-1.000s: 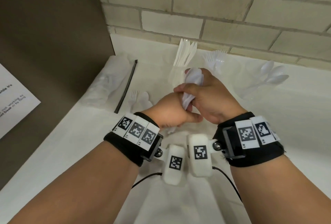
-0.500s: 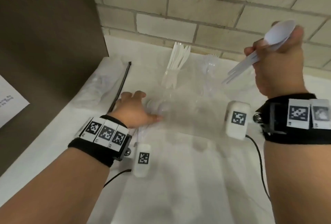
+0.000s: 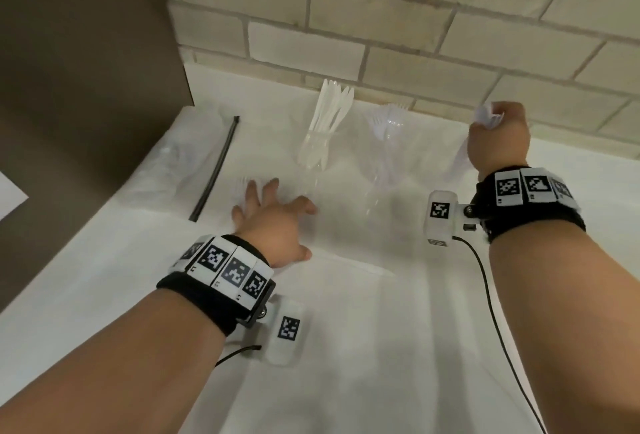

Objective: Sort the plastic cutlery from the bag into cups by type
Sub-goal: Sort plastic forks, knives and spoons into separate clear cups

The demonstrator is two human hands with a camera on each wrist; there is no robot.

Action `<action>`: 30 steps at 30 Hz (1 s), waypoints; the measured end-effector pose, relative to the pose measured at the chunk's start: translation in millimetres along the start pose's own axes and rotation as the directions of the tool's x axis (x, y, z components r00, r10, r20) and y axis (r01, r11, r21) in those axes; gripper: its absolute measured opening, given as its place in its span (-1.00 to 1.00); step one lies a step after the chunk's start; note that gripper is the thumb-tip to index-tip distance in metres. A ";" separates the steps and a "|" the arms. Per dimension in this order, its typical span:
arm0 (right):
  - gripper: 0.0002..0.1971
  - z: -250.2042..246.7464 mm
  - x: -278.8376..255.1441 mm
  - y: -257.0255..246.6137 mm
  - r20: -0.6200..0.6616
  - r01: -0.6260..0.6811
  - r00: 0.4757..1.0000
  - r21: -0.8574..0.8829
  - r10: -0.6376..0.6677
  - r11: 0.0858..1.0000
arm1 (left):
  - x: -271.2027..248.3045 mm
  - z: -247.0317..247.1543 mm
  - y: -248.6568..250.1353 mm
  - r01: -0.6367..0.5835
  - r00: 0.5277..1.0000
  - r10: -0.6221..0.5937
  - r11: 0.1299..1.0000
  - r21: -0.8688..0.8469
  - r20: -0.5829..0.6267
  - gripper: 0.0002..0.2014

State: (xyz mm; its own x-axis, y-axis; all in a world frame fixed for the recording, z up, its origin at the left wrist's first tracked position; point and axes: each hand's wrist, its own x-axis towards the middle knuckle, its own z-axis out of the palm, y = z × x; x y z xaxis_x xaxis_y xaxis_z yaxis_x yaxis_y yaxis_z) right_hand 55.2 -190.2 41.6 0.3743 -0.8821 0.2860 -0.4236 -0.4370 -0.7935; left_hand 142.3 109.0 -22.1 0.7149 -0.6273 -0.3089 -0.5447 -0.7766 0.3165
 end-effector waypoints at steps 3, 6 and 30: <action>-0.53 -0.4 0.6 3.3 0.023 0.012 1.000 -0.088 -0.010 0.996 | 1.9 4.7 3.4 -0.125 0.992 0.125 0.992 0.024 0.021 -0.67; -0.50 -7.5 -8.1 -11.8 0.022 0.110 0.994 -0.178 -0.108 0.978 | 4.9 9.9 5.2 -0.178 0.984 0.178 0.984 0.023 -0.014 -0.79; -0.82 89.4 -147.5 -49.9 0.819 0.335 0.468 -0.513 0.332 0.791 | 6.4 -21.4 -51.1 0.205 0.973 -0.219 0.965 -0.162 -0.073 -0.55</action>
State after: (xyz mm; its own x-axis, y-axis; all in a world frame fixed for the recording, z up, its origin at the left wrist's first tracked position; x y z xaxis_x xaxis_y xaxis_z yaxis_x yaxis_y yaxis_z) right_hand 94.8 -22.6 -9.0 0.7099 -0.4144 -0.5695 -0.6323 -0.7311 -0.2562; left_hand 184.0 145.9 -21.1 0.8468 -0.4364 -0.3042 -0.3086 -0.8688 0.3872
